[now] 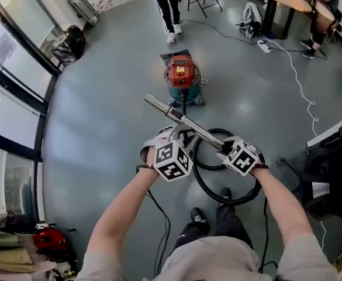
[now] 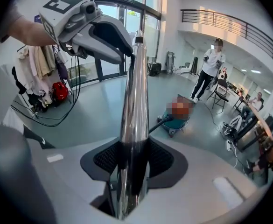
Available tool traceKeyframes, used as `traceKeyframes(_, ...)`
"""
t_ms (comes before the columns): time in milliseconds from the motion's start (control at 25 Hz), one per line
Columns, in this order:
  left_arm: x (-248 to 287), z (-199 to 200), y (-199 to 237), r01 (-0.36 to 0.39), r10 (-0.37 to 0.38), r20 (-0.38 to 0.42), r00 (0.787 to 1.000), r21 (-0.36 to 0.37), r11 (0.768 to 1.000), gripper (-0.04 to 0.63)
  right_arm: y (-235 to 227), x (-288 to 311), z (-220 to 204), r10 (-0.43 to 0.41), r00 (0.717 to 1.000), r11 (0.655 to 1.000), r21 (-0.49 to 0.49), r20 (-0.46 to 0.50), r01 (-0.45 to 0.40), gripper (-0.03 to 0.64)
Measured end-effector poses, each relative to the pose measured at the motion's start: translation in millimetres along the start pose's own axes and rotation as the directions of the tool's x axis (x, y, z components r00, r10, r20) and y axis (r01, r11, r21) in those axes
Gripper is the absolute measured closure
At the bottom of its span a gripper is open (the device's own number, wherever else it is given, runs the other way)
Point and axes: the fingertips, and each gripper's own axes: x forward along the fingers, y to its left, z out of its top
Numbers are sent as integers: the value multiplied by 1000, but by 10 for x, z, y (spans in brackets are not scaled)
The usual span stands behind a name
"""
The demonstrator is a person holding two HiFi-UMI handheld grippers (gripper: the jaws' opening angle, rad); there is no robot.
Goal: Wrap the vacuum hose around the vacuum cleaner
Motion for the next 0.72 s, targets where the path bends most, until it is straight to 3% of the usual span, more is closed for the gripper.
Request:
traceKeyframes(80, 12, 15, -53, 13, -13, -26, 1000, 8, 1000, 429, -71, -10, 12, 24, 1000, 999, -43, -15, -24, 433)
traceKeyframes(200, 46, 132, -25, -5, 7, -56, 998, 35, 999, 356, -218, 32, 49, 60, 997, 990, -128, -40, -64, 433)
traceKeyframes(320, 164, 303, 56, -13, 21, -99, 995, 79, 997, 342, -334, 94, 46, 94, 993, 973, -206, -72, -107, 433)
traceKeyframes(440, 312, 277, 79, 46, -33, -180, 983, 68, 997, 341, -351, 180, 91, 129, 986, 942, -297, -103, -155, 433)
traceKeyframes(560, 457, 151, -36, 158, -144, -277, 950, 30, 987, 341, -373, 207, 130, 159, 976, 895, -395, -148, -205, 433)
traceKeyframes(720, 552, -3, -230, 287, -267, -392, 880, -6, 958, 334, -436, 187, 154, 178, 964, 835, -488, -197, -253, 433)
